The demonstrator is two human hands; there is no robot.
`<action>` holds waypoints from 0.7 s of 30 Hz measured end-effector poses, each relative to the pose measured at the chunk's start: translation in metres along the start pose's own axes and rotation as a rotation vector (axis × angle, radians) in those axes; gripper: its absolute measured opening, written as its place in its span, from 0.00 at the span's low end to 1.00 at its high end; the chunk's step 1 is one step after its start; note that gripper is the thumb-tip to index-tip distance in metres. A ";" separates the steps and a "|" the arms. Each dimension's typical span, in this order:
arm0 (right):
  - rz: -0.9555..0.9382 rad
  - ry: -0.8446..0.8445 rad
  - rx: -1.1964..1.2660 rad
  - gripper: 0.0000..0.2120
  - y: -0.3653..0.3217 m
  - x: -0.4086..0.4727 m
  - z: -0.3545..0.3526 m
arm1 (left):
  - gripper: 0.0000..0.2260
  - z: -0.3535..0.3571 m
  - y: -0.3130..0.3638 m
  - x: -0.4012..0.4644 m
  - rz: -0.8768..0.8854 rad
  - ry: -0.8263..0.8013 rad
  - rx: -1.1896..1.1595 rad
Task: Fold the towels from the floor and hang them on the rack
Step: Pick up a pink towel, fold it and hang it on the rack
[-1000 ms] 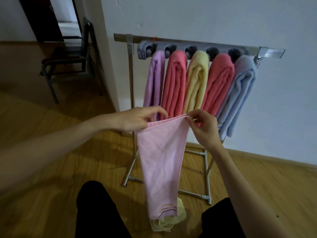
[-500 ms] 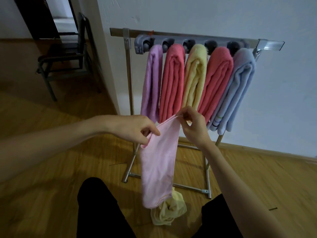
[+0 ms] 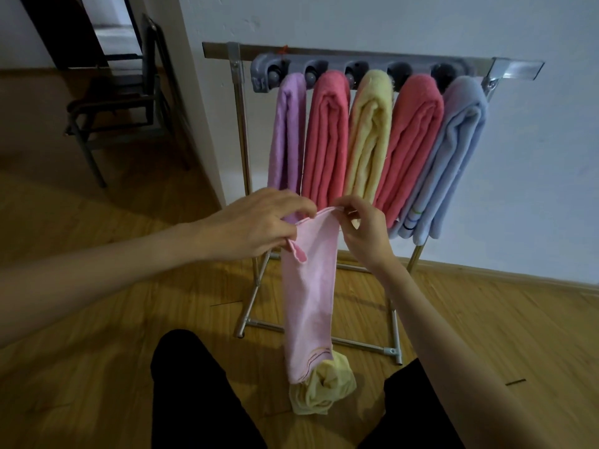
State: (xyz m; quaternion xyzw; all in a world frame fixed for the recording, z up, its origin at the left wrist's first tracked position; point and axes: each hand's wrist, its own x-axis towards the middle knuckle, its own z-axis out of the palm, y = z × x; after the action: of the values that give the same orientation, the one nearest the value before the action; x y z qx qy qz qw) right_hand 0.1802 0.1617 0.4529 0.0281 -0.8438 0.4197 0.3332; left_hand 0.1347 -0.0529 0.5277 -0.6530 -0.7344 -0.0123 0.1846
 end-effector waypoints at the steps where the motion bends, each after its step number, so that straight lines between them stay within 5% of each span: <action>1: -0.004 -0.010 -0.004 0.07 0.000 -0.001 0.001 | 0.04 0.001 0.000 0.002 0.054 -0.006 -0.001; 7: -0.043 -0.050 -0.036 0.06 -0.001 -0.003 0.004 | 0.03 0.009 0.003 0.005 0.203 -0.060 0.054; 14: 0.024 -0.060 0.115 0.04 -0.020 -0.003 0.001 | 0.15 0.013 0.001 0.006 -0.134 0.098 -0.043; 21: 0.062 -0.117 0.299 0.03 -0.032 -0.005 -0.006 | 0.18 0.018 0.005 0.011 -0.265 0.185 -0.056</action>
State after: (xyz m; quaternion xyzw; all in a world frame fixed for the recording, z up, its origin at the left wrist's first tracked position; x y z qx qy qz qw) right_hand 0.1983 0.1441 0.4746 0.0756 -0.7903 0.5484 0.2626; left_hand 0.1344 -0.0367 0.5131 -0.5512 -0.7935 -0.1170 0.2299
